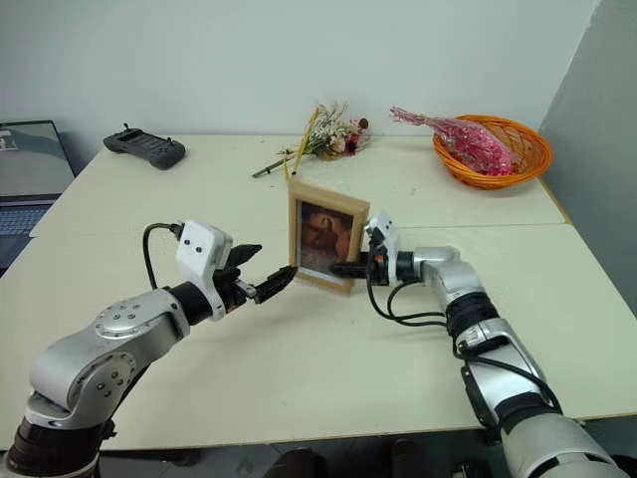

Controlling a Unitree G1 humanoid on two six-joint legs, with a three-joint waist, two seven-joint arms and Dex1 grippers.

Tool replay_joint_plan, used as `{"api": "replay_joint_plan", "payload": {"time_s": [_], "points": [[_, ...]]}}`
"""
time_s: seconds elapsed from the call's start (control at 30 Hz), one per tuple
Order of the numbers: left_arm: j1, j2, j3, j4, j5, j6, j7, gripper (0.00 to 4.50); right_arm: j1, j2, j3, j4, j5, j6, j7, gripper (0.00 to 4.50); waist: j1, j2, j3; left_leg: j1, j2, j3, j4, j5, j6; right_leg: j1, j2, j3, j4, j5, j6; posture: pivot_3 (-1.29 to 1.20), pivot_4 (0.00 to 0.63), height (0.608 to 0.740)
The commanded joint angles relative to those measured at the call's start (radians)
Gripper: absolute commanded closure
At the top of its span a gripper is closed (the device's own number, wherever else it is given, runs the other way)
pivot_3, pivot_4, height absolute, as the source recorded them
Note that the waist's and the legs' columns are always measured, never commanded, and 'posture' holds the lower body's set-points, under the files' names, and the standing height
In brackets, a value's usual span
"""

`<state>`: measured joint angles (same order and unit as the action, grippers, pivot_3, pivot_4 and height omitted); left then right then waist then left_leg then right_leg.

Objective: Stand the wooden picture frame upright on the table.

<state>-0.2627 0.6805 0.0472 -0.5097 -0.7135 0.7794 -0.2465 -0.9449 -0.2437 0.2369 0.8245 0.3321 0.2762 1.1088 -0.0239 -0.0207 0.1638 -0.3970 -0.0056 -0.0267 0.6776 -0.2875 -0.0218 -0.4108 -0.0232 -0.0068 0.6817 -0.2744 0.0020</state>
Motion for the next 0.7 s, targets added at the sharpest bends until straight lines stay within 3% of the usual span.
{"api": "replay_joint_plan", "payload": {"time_s": [0.03, 0.1, 0.37, 0.5, 0.6, 0.7], "points": [[0.001, -0.021, 0.023, -0.037, 0.027, -0.005, -0.002, 0.00, -0.033, 0.009, -0.046, 0.020, -0.026, -0.047, 0.009, 3.19, -0.001, 0.000, 0.000, 0.000, 0.000, 0.000, 0.000, 0.000, 0.000, 0.000, 0.000, 0.000, 0.000, 0.000, 0.000, 0.00, 0.150, 0.740], [0.001, -0.025, 0.021, -0.033, 0.036, 0.000, -0.012, 0.00, -0.032, 0.012, -0.059, 0.032, -0.039, -0.049, 0.007, 2.48, -0.002, 0.000, 0.000, 0.000, 0.000, 0.000, 0.000, 0.000, 0.000, 0.000, 0.000, 0.000, 0.000, 0.000, 0.000, 0.00, 0.150, 0.740], [-0.047, -0.050, 0.001, 0.028, 0.077, -0.004, -0.055, 0.00, 0.022, -0.007, -0.067, -0.020, -0.090, -0.056, 0.002, 0.78, 0.000, 0.000, 0.000, 0.000, 0.000, -0.001, 0.000, 0.000, 0.000, 0.000, 0.000, -0.001, 0.000, 0.000, 0.000, 0.00, 0.150, 0.740], [-0.065, -0.053, 0.007, 0.077, 0.093, -0.005, -0.092, 0.00, 0.110, -0.073, -0.077, -0.146, -0.111, -0.029, -0.026, 0.03, 0.001, 0.000, 0.000, 0.000, 0.000, -0.001, 0.000, 0.000, 0.000, 0.000, 0.000, -0.001, 0.000, 0.000, 0.000, 0.00, 0.150, 0.740], [-0.083, -0.044, 0.041, 0.131, 0.077, 0.015, -0.128, 0.00, 0.227, -0.177, -0.096, -0.338, -0.128, 0.028, -0.056, 0.03, 0.009, 0.000, 0.000, -0.001, 0.000, -0.001, 0.000, 0.000, 0.000, 0.000, 0.000, -0.001, 0.000, 0.000, 0.000, 0.00, 0.150, 0.740], [-0.113, 0.026, 0.074, 0.216, 0.083, 0.014, -0.222, 0.00, 0.346, -0.285, -0.177, -0.708, -0.042, 0.244, -0.102, 0.03, 0.007, 0.001, 0.000, 0.000, 0.000, 0.000, 0.000, 0.000, 0.000, 0.000, 0.000, -0.001, 0.000, 0.000, 0.000, 0.00, 0.150, 0.740]]}}
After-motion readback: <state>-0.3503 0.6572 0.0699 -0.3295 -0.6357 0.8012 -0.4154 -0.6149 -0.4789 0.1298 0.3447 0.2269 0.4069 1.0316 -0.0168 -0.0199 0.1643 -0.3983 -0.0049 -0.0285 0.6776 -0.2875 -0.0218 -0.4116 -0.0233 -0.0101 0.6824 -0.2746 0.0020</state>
